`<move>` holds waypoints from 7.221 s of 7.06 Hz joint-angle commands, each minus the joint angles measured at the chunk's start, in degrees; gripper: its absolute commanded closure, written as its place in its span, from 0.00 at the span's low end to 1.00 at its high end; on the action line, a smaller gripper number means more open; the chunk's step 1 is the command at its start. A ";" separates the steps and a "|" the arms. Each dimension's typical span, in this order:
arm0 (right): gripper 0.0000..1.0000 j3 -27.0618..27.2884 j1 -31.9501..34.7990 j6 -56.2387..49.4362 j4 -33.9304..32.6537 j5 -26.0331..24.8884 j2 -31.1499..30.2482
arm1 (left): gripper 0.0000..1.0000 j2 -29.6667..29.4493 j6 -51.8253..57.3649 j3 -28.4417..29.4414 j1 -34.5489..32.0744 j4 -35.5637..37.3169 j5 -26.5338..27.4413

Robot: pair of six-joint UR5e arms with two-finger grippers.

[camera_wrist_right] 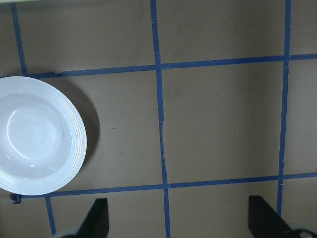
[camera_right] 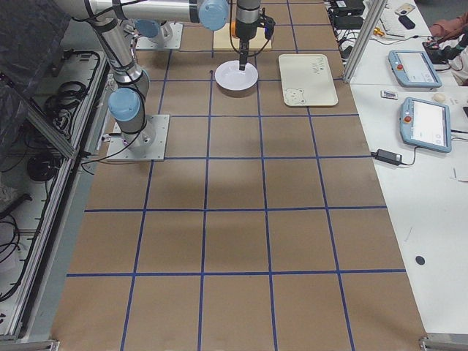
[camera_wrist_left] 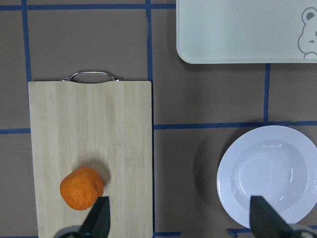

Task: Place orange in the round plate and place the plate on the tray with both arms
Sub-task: 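Lower the left gripper toward the orange on the wooden cutting board, then close the left gripper on the orange and lift it, then carry the orange with the left gripper and release it into the white bowl, then raise the left gripper away while the right gripper reaches to the bowl rim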

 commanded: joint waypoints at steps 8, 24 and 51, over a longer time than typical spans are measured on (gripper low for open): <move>0.00 -0.18 -0.02 -0.13 1.41 1.10 0.00 | 0.00 0.93 2.55 -2.32 2.95 -0.24 3.17; 0.00 -0.01 -0.01 -0.13 1.50 0.57 0.00 | 0.89 -4.00 9.68 -36.00 13.86 30.17 5.91; 0.09 18.63 -1.78 -9.52 -46.40 41.26 26.62 | 0.00 4.36 -5.53 -6.45 -1.97 9.59 3.70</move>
